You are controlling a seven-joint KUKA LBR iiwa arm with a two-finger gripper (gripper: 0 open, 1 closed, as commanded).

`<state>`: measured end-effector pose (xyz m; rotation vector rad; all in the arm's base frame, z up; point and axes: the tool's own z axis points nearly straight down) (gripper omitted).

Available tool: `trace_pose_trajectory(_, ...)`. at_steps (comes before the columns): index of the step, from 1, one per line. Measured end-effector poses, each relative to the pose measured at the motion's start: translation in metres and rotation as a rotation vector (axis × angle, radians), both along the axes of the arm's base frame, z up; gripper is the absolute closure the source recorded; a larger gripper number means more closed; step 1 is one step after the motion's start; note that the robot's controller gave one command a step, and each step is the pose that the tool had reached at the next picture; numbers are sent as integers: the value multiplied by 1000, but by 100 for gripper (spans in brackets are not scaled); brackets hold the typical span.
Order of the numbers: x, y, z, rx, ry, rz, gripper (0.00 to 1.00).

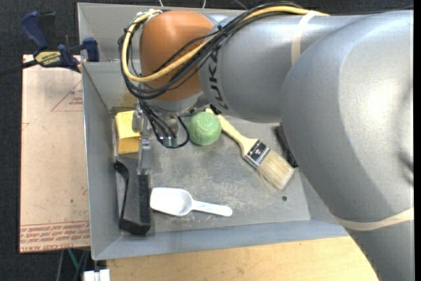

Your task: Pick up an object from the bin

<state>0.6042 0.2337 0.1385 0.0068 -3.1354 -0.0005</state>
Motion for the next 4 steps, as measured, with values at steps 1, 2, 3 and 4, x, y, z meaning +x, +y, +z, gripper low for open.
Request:
trace_pose_trajectory(1, 2, -1, 5, 1, -7, -5, 0)
trace_pose_trajectory(2, 19, 13, -25, 11, -26, -28, 0)
trace_pose_trajectory(3, 22, 19, -21, 7, -22, 120, 0)
trace_pose_trajectory(4, 12, 18, -18, 12, -25, -85, 0)
